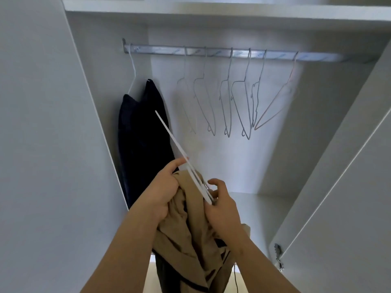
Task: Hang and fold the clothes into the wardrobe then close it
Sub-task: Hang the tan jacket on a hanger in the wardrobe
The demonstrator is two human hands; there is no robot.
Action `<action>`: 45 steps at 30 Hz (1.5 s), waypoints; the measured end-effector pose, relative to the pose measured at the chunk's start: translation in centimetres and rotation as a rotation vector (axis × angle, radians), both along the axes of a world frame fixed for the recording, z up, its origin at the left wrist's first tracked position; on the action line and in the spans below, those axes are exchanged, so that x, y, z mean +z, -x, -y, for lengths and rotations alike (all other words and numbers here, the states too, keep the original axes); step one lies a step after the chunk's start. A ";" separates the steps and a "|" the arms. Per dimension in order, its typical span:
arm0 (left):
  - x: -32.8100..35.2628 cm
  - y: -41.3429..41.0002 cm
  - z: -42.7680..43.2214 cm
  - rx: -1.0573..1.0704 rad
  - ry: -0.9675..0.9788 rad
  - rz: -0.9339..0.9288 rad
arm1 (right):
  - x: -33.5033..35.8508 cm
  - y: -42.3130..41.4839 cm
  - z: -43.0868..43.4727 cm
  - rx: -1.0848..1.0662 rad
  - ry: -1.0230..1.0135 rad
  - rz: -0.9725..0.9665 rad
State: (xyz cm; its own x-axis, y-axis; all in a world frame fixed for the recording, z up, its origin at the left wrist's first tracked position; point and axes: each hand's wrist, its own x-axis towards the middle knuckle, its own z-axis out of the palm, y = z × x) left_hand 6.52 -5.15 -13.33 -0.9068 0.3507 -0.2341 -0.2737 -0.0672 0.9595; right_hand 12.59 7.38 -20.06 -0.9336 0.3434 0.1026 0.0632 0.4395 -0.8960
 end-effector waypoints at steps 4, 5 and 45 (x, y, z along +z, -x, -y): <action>0.4 0.3 -0.4 0.078 0.159 -0.042 | 1.3 0.8 0.0 -0.019 0.084 -0.131; 0.6 0.5 -0.4 0.106 0.174 -0.051 | 1.4 0.9 0.0 -0.074 0.059 -0.140; 3.0 4.0 2.5 -0.246 0.538 -0.523 | 3.0 1.7 1.5 -0.015 0.092 0.040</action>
State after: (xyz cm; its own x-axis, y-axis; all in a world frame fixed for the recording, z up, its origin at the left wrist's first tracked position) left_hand 2.56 -7.60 -10.36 -0.8569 0.5154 0.0066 0.2753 0.4470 0.8511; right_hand 10.93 5.89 -17.02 -0.9311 0.3633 0.0324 0.1060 0.3544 -0.9291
